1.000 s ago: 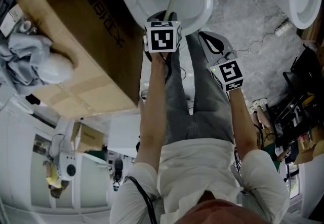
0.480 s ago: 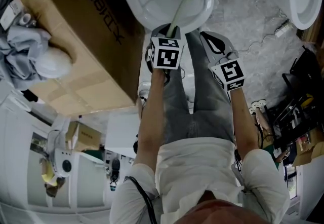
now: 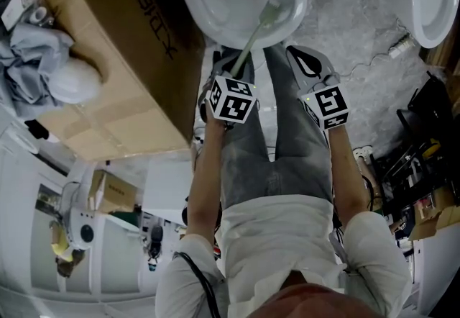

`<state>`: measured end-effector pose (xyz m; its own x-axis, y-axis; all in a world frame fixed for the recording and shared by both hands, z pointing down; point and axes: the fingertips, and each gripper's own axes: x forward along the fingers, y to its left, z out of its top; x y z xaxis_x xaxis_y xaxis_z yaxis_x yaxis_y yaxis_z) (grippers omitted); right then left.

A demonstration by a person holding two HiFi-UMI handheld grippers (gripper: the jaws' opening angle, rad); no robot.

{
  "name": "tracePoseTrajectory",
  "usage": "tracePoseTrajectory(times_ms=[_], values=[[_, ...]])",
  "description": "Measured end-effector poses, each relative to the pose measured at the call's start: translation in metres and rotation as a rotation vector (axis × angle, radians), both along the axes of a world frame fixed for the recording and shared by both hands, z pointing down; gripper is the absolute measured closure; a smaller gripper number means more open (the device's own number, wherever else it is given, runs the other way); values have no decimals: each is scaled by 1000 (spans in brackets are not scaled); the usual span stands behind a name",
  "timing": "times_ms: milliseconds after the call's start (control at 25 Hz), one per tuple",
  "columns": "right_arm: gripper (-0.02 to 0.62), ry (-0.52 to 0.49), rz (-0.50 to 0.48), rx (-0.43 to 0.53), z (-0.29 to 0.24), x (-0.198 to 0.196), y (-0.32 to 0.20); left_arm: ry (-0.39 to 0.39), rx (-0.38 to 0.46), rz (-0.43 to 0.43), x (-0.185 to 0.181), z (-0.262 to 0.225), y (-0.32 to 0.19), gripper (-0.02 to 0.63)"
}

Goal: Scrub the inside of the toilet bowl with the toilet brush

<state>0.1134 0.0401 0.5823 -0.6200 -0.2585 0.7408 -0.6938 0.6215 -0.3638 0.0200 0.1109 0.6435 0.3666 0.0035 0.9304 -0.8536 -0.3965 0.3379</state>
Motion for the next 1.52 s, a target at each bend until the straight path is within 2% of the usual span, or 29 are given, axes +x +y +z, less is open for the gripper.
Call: tracePoseTrajectory(times_ms=[160, 600, 1520], values=[[591, -1, -13, 1, 0, -2, 0, -50, -16, 11, -15, 2, 13, 508], [591, 0, -73, -14, 7, -13, 4, -160, -27, -81, -32, 28, 13, 508], [591, 3, -171, -51, 34, -12, -11, -225, -41, -182, -30, 88, -29, 508]])
